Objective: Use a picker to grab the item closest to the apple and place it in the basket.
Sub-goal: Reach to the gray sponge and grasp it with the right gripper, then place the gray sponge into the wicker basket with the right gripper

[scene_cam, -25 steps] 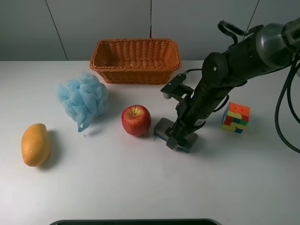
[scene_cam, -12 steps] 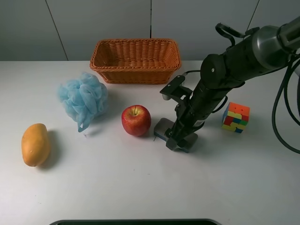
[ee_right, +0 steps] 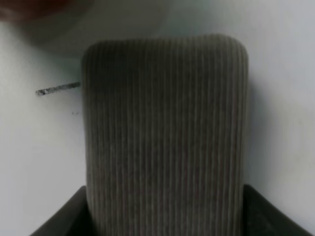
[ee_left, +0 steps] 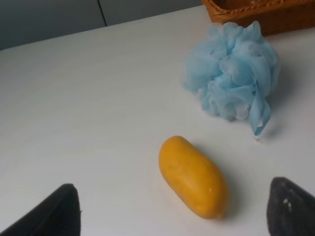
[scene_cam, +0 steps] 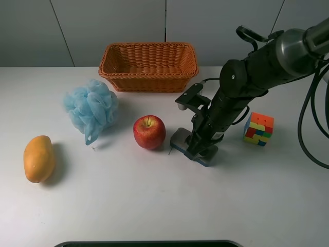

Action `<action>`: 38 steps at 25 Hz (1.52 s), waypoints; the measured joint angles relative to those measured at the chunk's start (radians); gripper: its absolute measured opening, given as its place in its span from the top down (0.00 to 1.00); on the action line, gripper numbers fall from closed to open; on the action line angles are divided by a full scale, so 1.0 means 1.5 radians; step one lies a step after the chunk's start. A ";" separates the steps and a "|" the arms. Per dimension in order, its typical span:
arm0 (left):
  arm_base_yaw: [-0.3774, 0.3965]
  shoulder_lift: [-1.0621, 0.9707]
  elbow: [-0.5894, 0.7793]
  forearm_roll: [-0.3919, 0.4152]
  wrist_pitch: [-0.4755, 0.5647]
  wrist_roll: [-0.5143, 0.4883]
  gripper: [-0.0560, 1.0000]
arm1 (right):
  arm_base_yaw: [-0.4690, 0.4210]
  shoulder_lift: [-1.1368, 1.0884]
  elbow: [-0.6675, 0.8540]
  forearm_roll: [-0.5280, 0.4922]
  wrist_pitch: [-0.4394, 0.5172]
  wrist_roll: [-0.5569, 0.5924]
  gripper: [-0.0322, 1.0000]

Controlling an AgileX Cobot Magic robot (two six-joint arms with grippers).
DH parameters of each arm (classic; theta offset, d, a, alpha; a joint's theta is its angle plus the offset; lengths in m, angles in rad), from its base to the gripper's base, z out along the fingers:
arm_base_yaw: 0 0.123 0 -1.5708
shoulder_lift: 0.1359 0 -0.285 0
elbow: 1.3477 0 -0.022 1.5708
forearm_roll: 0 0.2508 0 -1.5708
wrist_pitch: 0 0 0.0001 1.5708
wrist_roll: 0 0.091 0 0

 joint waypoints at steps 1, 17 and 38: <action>0.000 0.000 0.000 0.000 0.000 0.000 0.26 | 0.000 0.000 -0.002 0.000 0.009 0.000 0.56; 0.000 0.000 0.000 0.000 0.000 0.000 0.26 | 0.000 -0.111 -0.206 -0.102 0.359 0.177 0.56; 0.000 0.000 0.000 0.000 0.000 0.000 0.26 | -0.045 0.183 -0.843 -0.152 0.459 0.308 0.56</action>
